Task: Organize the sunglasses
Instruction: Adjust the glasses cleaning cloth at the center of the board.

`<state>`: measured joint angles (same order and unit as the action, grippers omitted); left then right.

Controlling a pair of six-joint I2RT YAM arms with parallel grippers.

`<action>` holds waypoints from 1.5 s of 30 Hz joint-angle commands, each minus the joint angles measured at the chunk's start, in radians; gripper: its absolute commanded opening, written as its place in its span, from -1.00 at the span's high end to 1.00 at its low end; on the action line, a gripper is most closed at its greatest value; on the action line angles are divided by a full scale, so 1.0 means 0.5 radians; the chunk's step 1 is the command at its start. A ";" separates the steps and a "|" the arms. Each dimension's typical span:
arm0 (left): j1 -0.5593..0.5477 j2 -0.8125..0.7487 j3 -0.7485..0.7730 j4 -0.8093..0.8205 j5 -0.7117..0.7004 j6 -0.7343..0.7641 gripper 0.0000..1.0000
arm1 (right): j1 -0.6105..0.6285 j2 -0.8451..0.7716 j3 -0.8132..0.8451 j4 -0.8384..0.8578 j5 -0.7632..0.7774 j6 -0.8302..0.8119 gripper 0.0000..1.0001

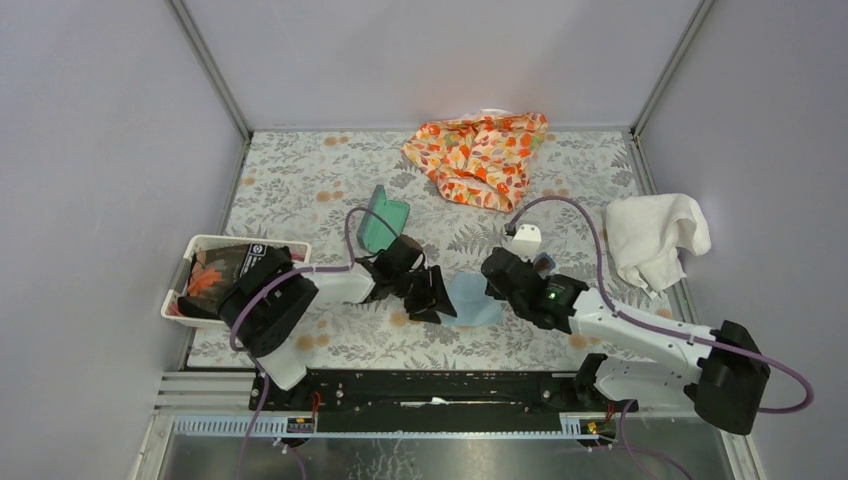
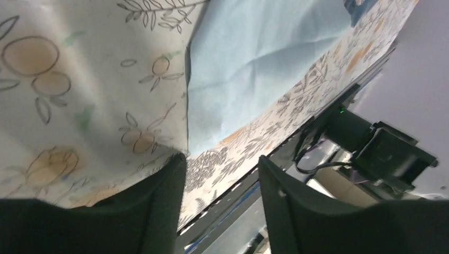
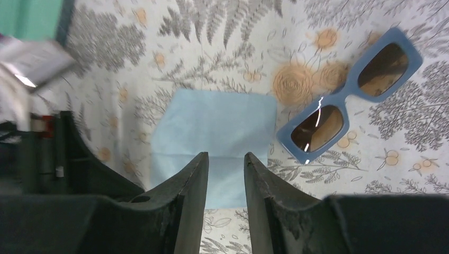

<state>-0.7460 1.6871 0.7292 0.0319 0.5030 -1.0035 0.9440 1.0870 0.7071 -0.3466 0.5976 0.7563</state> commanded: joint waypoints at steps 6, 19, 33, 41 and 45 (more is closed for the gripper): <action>-0.001 -0.486 0.122 -0.693 -0.567 0.379 -0.16 | -0.007 0.188 -0.152 0.062 -0.409 0.055 0.17; -0.343 -0.276 0.119 -0.588 -0.916 0.183 -0.30 | -0.063 0.064 -0.549 0.177 -0.590 0.311 -0.06; -0.436 0.005 0.192 -0.517 -0.938 0.083 0.18 | -0.130 0.072 -0.529 0.187 -0.565 0.228 -0.02; -0.436 0.086 0.149 -0.412 -0.882 0.041 0.65 | -0.145 0.097 -0.529 0.181 -0.589 0.182 0.05; -0.435 0.076 0.173 -0.471 -0.925 0.053 0.85 | -0.145 0.128 -0.545 0.215 -0.617 0.182 0.15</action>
<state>-0.9550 1.6852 0.8387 -0.1497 0.0837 -0.9878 0.8799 1.1282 0.4347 -0.2249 0.3096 0.8581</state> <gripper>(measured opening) 0.113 0.445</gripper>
